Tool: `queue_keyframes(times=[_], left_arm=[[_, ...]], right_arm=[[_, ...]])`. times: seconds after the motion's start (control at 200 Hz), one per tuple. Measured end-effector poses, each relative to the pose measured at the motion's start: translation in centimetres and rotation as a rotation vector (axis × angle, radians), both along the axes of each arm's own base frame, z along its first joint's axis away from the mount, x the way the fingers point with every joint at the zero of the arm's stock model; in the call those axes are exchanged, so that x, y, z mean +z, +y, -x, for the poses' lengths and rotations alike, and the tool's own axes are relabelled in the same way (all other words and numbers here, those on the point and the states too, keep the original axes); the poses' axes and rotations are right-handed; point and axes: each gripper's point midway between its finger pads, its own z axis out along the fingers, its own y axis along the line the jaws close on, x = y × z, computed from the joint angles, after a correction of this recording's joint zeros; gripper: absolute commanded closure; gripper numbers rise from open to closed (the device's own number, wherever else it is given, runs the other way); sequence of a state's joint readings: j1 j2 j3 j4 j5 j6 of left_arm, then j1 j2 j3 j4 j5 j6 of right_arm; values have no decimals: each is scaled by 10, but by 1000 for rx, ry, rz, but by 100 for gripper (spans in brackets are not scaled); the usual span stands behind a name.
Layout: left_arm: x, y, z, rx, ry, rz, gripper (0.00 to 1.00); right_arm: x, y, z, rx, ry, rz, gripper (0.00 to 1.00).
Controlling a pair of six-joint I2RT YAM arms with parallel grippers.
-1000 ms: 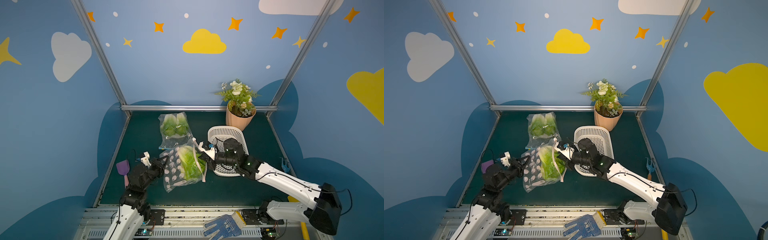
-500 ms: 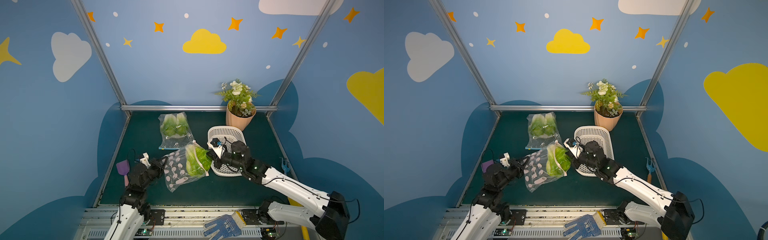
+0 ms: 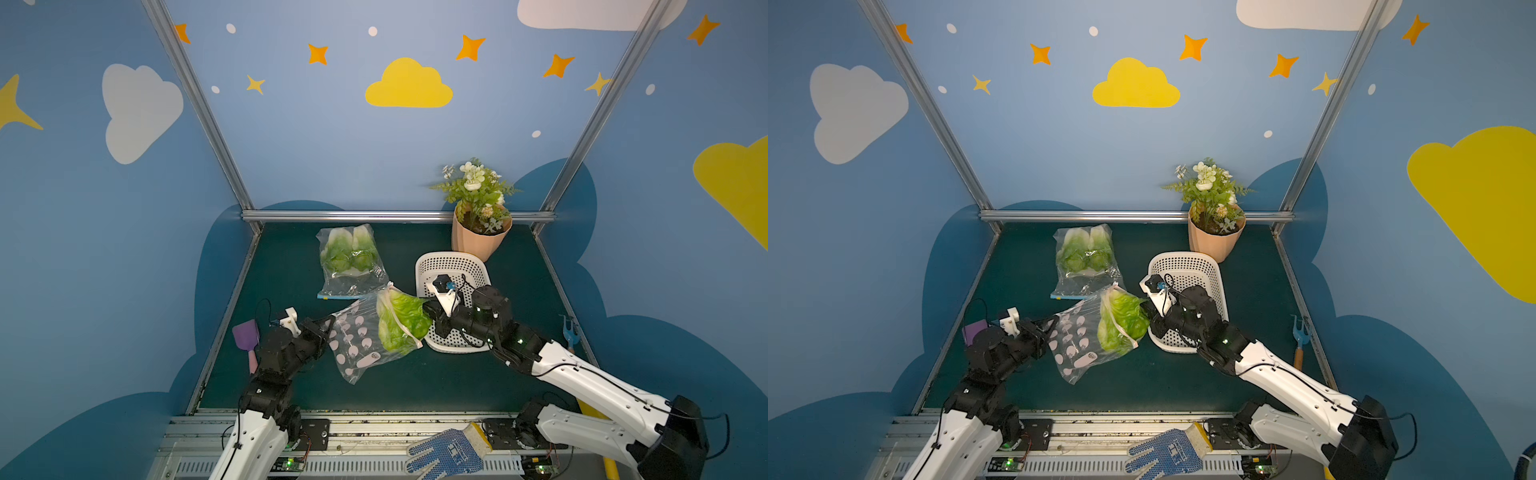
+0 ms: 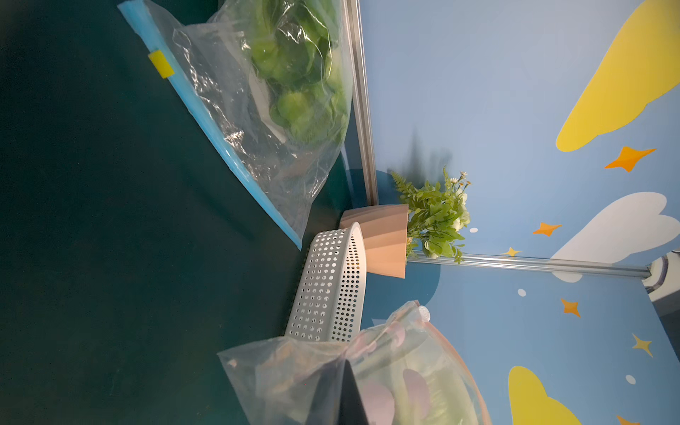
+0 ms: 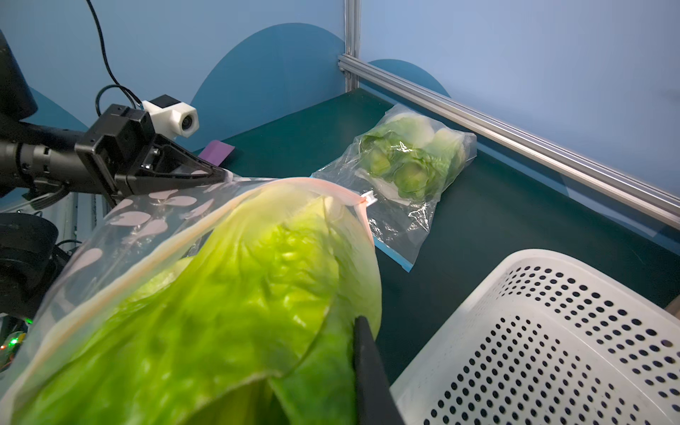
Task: Open the zip-top bag and take out the chinese cabbages
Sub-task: Pick up the Chinese cabbage from the zipper food storage bag.
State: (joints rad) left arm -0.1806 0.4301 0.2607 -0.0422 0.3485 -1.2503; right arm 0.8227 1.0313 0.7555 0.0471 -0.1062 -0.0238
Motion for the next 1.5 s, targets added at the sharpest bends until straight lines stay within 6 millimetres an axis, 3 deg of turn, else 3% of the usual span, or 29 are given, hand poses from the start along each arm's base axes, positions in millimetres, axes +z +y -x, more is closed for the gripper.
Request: queue_keyframes(times=[0.28, 0.461, 0.831, 1.101, 1.186, 1.277, 1.317, 1.372, 1.392, 1.497], left_arm=[[15, 9, 0, 26, -23, -96, 95], [10, 20, -4, 73, 0, -163, 95], [14, 40, -33, 151, 39, -340, 95], [24, 34, -44, 114, 1, -338, 95], [23, 27, -45, 91, -19, -302, 95], [8, 17, -40, 55, -4, -278, 95], [0, 14, -37, 41, 11, -276, 87], [-8, 11, -32, 26, 31, -273, 52], [-10, 10, -31, 22, 34, -271, 43], [-13, 8, -25, 12, 42, -269, 13]], right_arm=[[8, -1, 6, 18, 45, -60, 100], [9, 2, 12, 50, 83, -87, 100], [14, 13, 37, 191, 173, -134, 100], [19, 30, 44, 273, 227, -120, 100], [9, 41, 45, 292, 259, -101, 100], [-7, 53, 45, 302, 293, -61, 100], [-14, 57, 44, 301, 305, -43, 100], [-25, 61, 41, 293, 318, -19, 100], [-28, 62, 41, 290, 324, -13, 100], [-39, 63, 36, 263, 335, 11, 100]])
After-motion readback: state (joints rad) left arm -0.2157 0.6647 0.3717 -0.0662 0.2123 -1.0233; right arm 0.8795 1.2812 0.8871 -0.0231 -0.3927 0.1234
